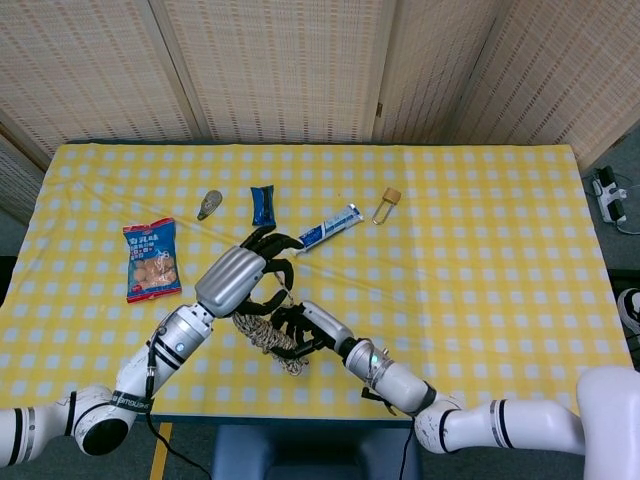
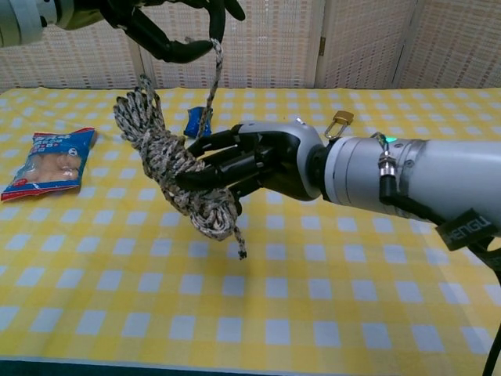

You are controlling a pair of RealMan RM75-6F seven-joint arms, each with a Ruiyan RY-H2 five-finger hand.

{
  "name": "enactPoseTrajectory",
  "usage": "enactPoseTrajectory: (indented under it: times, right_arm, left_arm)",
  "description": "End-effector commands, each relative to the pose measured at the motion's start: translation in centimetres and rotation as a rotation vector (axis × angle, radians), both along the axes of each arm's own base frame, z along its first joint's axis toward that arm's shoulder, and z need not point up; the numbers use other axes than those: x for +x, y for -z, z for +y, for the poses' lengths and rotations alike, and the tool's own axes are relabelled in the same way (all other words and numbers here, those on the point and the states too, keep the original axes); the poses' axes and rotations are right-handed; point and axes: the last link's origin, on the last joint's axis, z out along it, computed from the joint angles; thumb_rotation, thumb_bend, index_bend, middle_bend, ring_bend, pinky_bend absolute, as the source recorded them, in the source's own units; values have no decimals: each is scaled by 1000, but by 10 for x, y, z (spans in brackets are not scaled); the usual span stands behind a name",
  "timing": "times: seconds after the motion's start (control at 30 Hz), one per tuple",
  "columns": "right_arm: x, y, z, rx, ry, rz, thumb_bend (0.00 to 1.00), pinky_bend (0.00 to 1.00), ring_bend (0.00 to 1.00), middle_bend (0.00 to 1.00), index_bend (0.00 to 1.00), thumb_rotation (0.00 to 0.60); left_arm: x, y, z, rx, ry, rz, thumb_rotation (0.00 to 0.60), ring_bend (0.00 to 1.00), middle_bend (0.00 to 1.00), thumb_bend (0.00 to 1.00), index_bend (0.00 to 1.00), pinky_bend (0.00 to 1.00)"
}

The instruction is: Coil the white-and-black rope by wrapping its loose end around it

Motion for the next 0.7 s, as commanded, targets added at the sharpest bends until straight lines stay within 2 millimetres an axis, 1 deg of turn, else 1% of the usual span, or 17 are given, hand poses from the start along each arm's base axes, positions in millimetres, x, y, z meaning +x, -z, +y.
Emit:
enactPoseTrajectory:
  times: [0.03,0.2,0.33,0.5,0.7]
  right_arm:
    - [6,5,-6,-55,115,-62,574,692,760,708,849,600]
    - [10,7,-13,-123,262,-144,574,694,765,710,855,600]
    - [10,4,-20,-183,358,-209,579,694,765,711,855,600]
    - [2,-6,-31,-266,449,-294,582,694,770,711,855,600]
    - [-13,-23,-41,-320,487,-382,586,697,777,713,857,600]
  left_arm:
    - [0,0,-6,-13,0,-13,600,146,225,543,602,0]
    - [0,-2,-20,-16,26,-15,600,144,224,543,601,0]
    - [-5,-3,-29,-17,31,-29,600,141,220,543,603,0]
    - [-23,-8,-38,-11,14,-36,600,141,219,543,607,0]
    - [-54,-14,-40,-6,-49,-45,600,142,220,544,615,0]
